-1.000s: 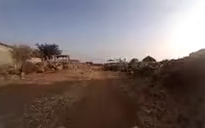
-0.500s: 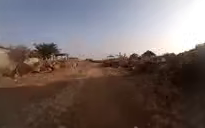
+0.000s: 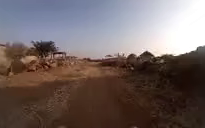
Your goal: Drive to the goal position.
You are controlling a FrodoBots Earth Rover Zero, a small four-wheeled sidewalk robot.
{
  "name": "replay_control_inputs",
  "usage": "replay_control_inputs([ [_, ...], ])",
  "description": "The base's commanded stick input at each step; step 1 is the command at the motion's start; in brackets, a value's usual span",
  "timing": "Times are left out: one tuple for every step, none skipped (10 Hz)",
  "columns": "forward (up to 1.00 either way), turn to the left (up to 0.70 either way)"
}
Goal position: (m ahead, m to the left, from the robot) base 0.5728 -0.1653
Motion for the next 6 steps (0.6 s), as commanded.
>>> replay_control_inputs([
  [0.7, 0.0],
  [0.7, 0.0],
  [0.7, 0.0],
  [0.7, 0.0],
  [0.7, 0.0],
  [0.7, 0.0],
])
